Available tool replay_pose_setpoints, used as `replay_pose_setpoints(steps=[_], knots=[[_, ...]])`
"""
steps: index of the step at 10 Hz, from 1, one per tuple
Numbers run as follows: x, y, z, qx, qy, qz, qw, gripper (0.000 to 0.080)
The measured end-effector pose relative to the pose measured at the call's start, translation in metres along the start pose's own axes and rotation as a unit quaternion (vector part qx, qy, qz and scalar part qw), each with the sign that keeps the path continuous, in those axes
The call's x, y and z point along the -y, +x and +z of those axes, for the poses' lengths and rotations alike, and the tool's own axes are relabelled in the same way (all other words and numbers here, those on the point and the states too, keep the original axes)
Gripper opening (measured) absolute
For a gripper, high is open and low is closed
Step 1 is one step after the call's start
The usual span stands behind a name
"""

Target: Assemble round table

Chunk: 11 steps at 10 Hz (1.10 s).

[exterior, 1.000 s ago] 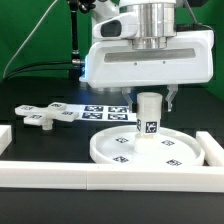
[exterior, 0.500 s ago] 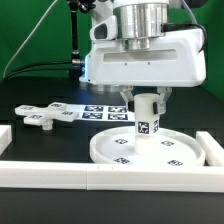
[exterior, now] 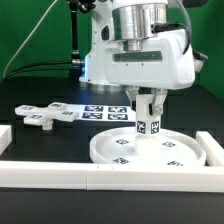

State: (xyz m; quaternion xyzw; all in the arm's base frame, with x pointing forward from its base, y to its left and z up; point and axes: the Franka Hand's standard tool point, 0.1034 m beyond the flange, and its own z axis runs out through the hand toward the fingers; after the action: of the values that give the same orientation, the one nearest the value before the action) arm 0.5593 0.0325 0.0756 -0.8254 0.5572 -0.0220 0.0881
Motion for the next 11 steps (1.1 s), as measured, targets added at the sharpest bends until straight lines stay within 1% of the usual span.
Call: replay_pose_setpoints(steps=[1, 3, 5, 6, 8, 9, 11], knots=[[-0.0002, 0.0000, 0.0001, 0.003, 0.002, 0.030, 1.000, 0.0410], [-0.0020, -0.0002, 0.0008, 0.019, 0.010, 0.164, 0.986, 0.0410], [-0.0020, -0.0023, 0.0019, 0.032, 0.009, 0.260, 0.965, 0.0410], [-0.0023, -0.0017, 0.0021, 0.036, 0.011, 0.279, 0.960, 0.0410], [-0.0019, -0.0037, 0.0026, 0.036, 0.011, 0.273, 0.961, 0.0606], [-0.0021, -0.0035, 0.0028, 0.036, 0.011, 0.257, 0.966, 0.0636], [-0.0013, -0.0062, 0.0032, 0.036, 0.012, 0.206, 0.978, 0.0647]])
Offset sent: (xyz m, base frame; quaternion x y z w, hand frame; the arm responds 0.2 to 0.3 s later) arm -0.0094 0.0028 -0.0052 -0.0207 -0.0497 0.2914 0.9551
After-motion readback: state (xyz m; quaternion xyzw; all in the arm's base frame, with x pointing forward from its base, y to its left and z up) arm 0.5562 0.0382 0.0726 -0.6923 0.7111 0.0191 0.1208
